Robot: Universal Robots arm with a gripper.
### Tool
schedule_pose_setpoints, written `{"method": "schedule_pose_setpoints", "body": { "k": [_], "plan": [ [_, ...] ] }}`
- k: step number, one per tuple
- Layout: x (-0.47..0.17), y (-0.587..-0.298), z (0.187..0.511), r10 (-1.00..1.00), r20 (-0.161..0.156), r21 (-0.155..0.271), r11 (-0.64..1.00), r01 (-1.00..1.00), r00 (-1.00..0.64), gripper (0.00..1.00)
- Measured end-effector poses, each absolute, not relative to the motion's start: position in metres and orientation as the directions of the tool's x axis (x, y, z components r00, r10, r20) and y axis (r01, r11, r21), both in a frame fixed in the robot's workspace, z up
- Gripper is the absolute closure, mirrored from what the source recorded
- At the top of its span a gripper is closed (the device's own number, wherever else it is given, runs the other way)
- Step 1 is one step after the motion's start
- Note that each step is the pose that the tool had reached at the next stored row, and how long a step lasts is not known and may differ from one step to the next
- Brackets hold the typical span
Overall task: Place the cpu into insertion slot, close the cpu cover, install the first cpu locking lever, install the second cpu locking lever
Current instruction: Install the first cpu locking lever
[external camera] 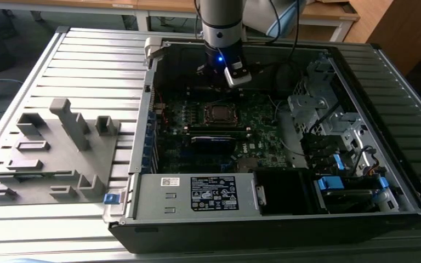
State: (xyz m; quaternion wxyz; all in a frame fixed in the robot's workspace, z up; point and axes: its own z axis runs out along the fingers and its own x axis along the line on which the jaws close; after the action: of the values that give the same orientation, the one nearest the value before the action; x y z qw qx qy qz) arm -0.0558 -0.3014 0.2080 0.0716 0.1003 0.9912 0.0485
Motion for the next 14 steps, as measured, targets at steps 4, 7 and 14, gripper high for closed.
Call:
{"method": "schedule_pose_setpoints", "body": {
  "k": [4,7,14],
  "plan": [
    [-0.0562,-0.3015,0.2055,0.210,-0.138,0.112,0.974,0.195,-0.968,0.89],
    [-0.0564,-0.3015,0.2053,0.211,-0.139,0.111,0.974,0.197,-0.967,0.89],
    [-0.0565,-0.3005,0.2046,0.244,-0.139,0.112,0.967,0.230,-0.960,0.89]
  ]
}}
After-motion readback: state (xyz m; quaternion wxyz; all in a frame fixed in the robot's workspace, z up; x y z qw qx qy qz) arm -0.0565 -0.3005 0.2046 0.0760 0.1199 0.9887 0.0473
